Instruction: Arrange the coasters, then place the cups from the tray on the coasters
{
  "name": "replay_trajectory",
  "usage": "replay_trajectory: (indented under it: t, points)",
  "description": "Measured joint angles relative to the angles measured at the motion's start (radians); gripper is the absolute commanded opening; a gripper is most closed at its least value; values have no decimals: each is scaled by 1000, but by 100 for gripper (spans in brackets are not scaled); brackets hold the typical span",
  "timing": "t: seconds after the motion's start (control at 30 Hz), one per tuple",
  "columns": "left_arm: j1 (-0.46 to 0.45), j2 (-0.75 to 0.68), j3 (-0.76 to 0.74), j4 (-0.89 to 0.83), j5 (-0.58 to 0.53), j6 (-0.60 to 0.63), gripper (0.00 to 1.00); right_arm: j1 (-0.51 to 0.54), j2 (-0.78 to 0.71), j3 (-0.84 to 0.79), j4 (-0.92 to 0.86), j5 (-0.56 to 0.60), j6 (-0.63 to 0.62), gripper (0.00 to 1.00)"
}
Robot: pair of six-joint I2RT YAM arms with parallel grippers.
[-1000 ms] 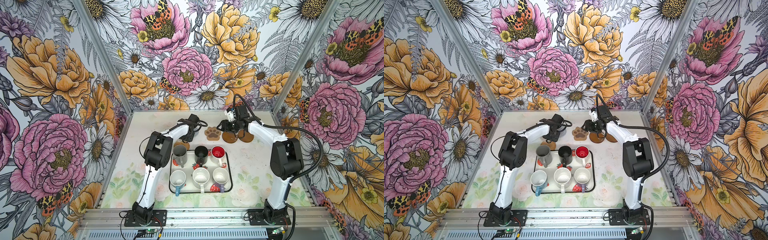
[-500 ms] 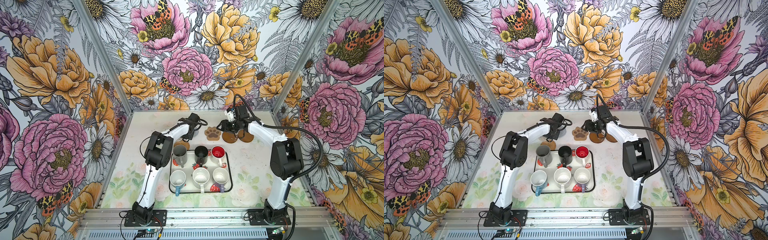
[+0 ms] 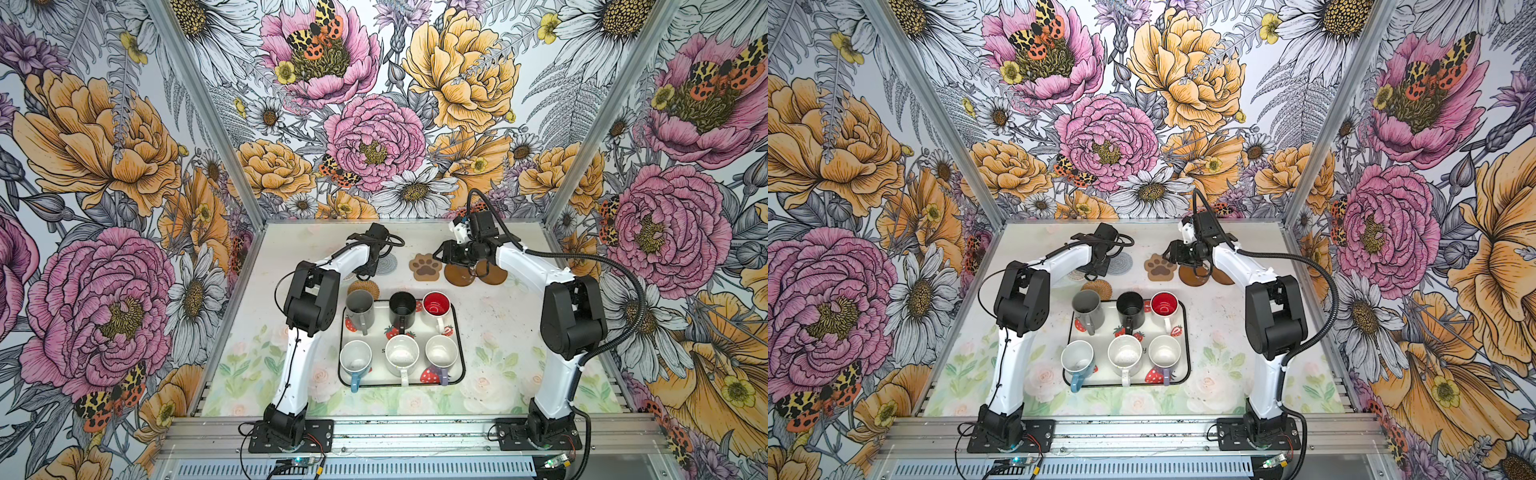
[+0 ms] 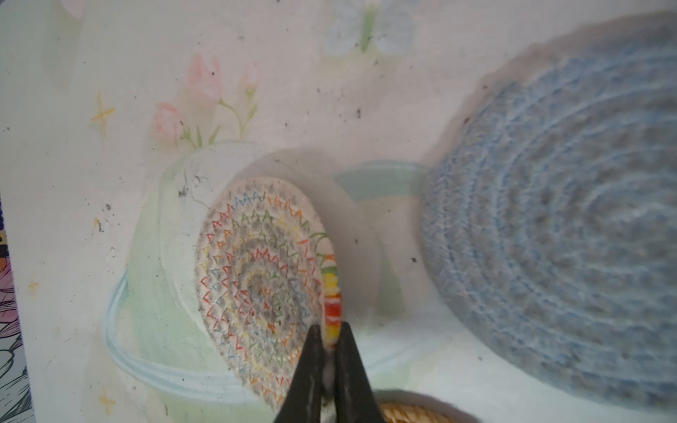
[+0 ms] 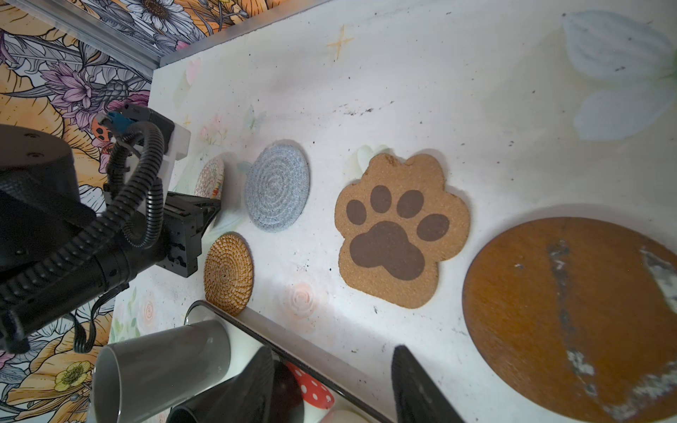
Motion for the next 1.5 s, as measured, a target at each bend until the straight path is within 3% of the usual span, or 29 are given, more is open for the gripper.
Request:
replay_trajectory:
  t: [0.47, 0.53, 0.6, 0.8, 0.93, 1.1, 1.27, 1.5]
  points:
    - [53, 0, -30, 7, -1, 0, 8, 0, 0, 0, 0, -11, 14, 54]
    - [58, 0, -30, 7, -2, 0, 13, 0, 0, 0, 0, -14, 14, 54]
    - [61, 0, -30, 6, 0, 1, 25, 0, 0, 0, 0, -14, 14, 54]
    - [64, -4, -32, 6, 4, -8, 47, 0, 0, 0, 0, -15, 15, 54]
    - [67, -12, -32, 5, 16, -18, 56, 0, 0, 0, 0, -15, 15, 54]
    - [67, -39, -32, 3, 44, -27, 58, 0, 0, 0, 0, -20, 15, 54]
    - [71, -110, -32, 3, 117, -34, 58, 0, 0, 0, 0, -23, 15, 54]
    - [82, -251, -78, 31, 386, -35, 57, 0, 0, 0, 0, -26, 15, 54]
